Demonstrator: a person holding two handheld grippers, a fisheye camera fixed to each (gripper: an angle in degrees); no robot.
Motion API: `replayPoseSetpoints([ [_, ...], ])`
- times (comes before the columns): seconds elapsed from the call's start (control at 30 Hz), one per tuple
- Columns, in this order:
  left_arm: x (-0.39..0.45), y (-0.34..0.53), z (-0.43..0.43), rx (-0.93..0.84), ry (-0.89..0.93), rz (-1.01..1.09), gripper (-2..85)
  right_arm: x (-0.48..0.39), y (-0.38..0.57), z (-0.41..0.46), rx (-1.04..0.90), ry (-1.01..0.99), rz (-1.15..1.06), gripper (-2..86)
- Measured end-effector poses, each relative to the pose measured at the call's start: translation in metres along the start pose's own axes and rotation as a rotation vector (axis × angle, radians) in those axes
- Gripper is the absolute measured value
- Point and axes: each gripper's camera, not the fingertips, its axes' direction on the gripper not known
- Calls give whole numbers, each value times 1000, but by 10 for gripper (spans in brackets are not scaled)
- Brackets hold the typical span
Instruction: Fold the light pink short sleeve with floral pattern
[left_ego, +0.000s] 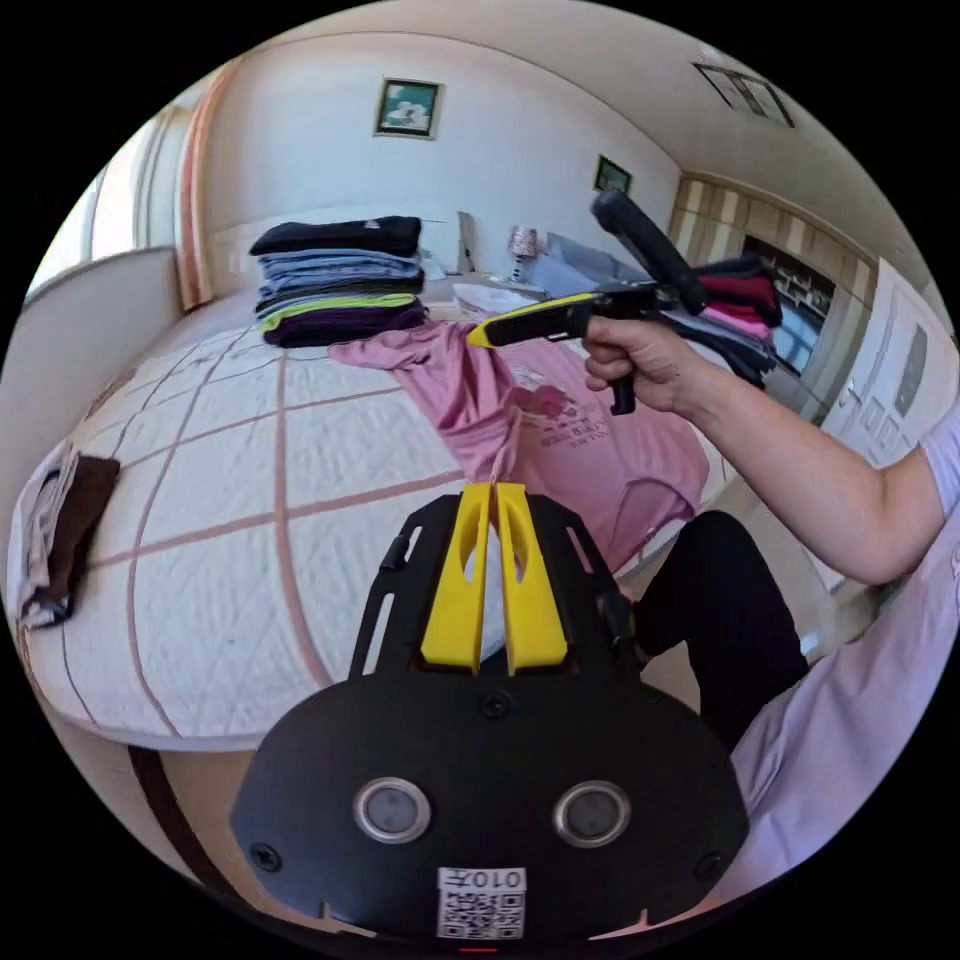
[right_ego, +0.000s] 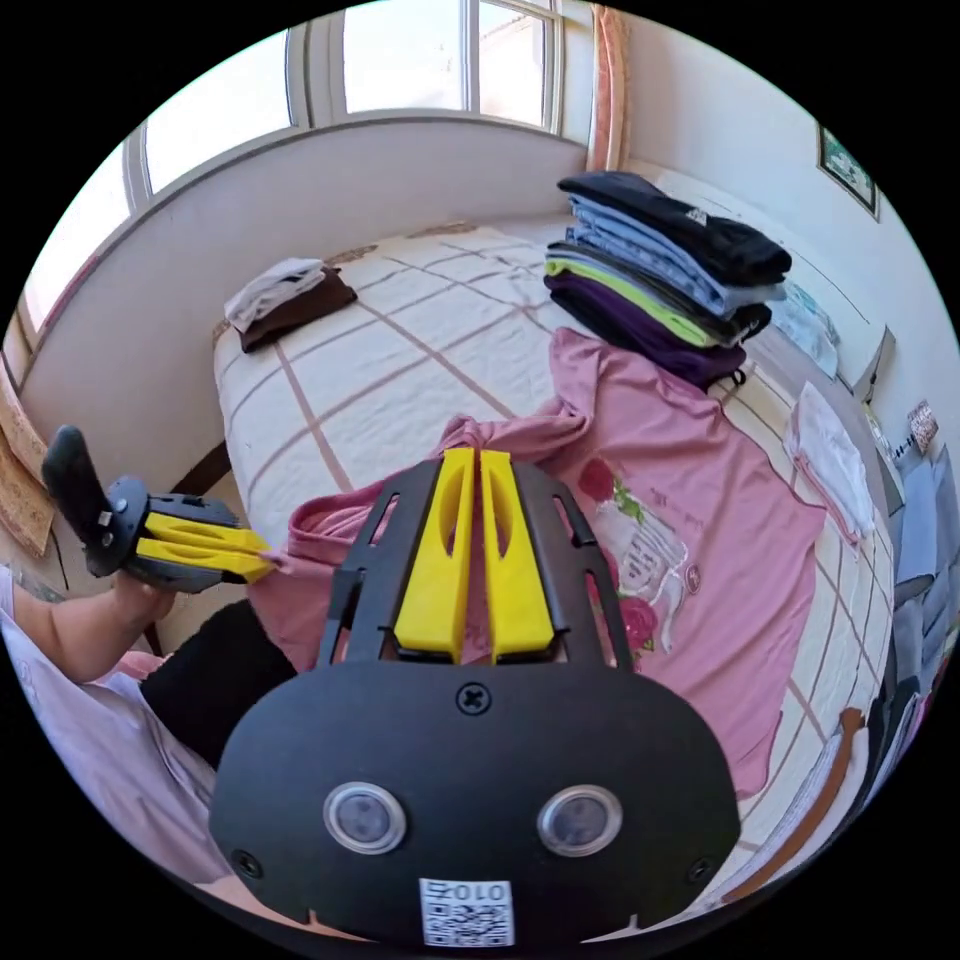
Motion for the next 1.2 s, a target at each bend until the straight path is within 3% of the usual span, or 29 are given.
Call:
replayPoseSetpoints([
  [0.17,-87,68,-44,60,-56,-313,-1,-48,-56,36,-23,-89,-112,34],
  [0.33,-97,88,-23,-110,-84,-346,-2,-68,-71,108,-221,-129,-103,38],
  [0.53,-88,104,-63,-8,-239,-362,-2,-36,-16,-1,170,-264,-34,60],
  [0.6,-71,87,-67,0,-295,-228,-1,-5,43,-46,303,-193,64,61],
  [0.67,-60,65,-56,-14,-240,-83,-1,21,94,-67,324,-75,182,64],
  [0.87,-90,45,-10,-105,-86,-136,2,110,254,-123,252,305,659,73],
  [0.97,-123,62,-15,-83,-63,-400,2,143,313,-132,213,260,862,69],
  [1.07,-121,86,-53,15,-249,-585,3,148,339,-127,211,205,934,70],
  [1.2,-84,88,-81,63,-306,-482,2,137,326,-103,173,167,889,68],
])
